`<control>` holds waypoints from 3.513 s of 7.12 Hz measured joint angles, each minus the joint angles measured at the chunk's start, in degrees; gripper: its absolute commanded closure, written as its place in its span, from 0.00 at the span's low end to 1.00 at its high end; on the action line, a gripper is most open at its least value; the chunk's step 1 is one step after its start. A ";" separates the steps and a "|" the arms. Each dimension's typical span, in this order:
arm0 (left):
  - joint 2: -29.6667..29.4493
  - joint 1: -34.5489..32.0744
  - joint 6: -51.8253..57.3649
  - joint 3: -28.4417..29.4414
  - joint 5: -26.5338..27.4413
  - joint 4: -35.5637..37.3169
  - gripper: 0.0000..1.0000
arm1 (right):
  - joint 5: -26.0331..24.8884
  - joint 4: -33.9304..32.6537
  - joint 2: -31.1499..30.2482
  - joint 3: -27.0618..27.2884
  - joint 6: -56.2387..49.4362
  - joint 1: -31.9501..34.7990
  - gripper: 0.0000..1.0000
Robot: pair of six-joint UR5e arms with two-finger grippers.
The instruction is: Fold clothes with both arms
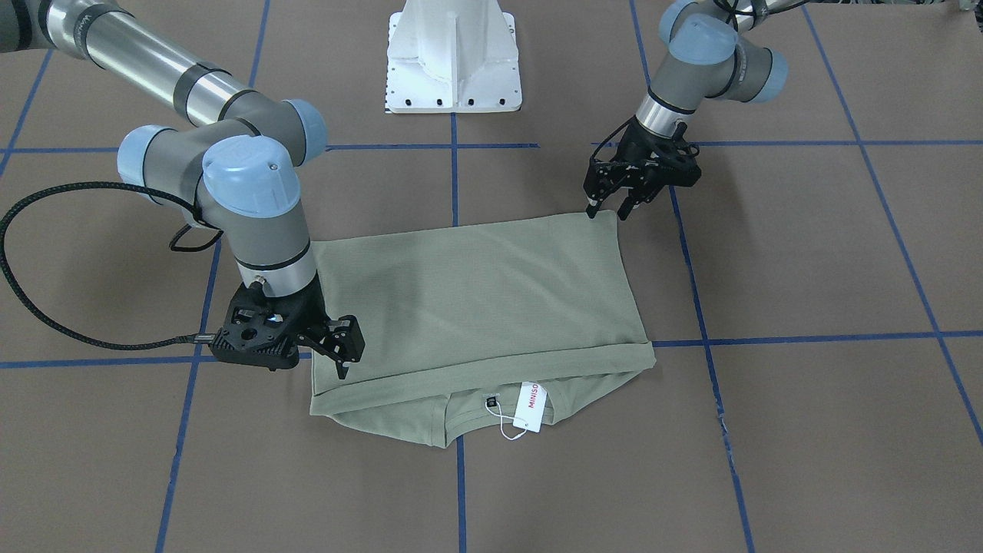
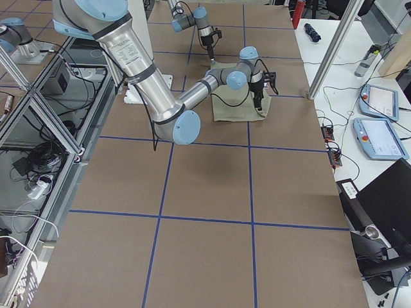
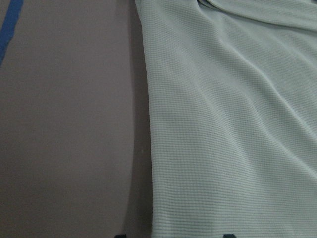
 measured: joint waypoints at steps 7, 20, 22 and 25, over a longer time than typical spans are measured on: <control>0.22 -2.16 -0.23 0.70 0.10 0.01 1.00 | -0.11 0.00 -0.17 0.57 0.56 0.00 0.00; -26.88 -30.46 32.66 41.87 -7.11 -10.77 0.00 | -4.18 6.21 6.32 -4.07 9.25 -6.46 0.19; -23.91 -29.87 31.15 36.30 -9.34 -11.40 0.00 | -6.83 11.62 9.79 -11.31 10.25 -8.80 0.26; -22.85 -29.00 29.92 35.19 -9.59 -12.47 0.00 | -7.55 12.55 10.24 -14.22 10.11 -10.81 0.34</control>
